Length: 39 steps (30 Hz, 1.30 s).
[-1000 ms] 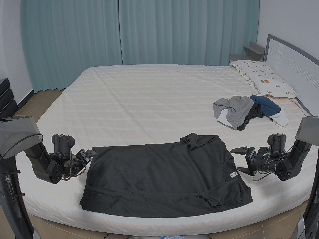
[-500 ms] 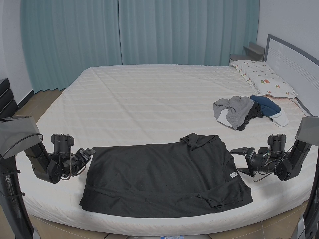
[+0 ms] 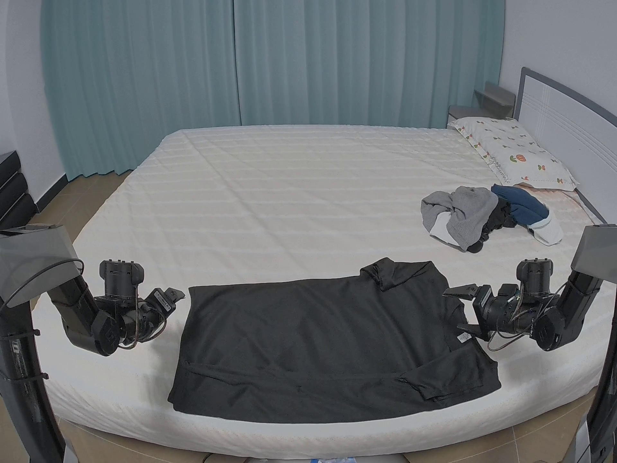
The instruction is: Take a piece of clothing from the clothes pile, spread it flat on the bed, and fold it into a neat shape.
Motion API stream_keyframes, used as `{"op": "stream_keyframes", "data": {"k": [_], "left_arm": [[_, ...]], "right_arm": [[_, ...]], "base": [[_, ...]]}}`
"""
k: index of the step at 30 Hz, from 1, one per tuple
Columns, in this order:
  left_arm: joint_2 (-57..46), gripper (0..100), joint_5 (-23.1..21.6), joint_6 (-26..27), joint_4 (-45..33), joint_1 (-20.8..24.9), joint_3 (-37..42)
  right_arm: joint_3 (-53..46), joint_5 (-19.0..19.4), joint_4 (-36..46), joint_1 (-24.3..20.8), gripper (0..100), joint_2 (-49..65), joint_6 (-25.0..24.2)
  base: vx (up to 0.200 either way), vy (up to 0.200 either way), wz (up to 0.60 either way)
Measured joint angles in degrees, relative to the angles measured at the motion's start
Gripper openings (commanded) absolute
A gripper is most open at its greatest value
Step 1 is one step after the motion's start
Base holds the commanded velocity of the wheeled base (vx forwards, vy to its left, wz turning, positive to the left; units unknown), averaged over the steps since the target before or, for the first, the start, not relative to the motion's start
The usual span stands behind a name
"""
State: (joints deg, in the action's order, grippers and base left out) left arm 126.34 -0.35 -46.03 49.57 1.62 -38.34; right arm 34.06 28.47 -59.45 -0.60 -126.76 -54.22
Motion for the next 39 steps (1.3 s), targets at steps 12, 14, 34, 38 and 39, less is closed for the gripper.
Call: {"op": "stream_keyframes", "data": {"k": [12, 14, 34, 38, 39], "left_arm": [[0.1, 100, 0.0, -0.1, 0.1, 0.6, 0.7], [0.1, 100, 0.0, -0.1, 0.1, 0.9, 0.8], [0.9, 100, 0.2, 0.0, 0.1, 1.5, 0.9], [1.0, 100, 0.2, 0.0, 0.2, 1.5, 0.9], [1.0, 100, 0.2, 0.0, 0.2, 1.5, 0.9]], "right_arm": [[4.6, -4.7, 1.2, -4.8, 100, 1.3, 0.1], [6.4, -5.9, 1.9, -6.1, 100, 0.4, 0.1], [32.0, -10.9, 23.3, -13.5, 100, -11.0, 2.8], [37.0, -10.9, 25.9, -14.2, 100, -13.3, 3.1], [38.0, -10.9, 26.2, -14.3, 100, -13.8, 3.1]], "base": [[0.050, 0.000, 0.00], [0.000, 0.000, 0.00], [0.000, 0.000, 0.00], [0.000, 0.000, 0.00], [0.000, 0.000, 0.00]]}}
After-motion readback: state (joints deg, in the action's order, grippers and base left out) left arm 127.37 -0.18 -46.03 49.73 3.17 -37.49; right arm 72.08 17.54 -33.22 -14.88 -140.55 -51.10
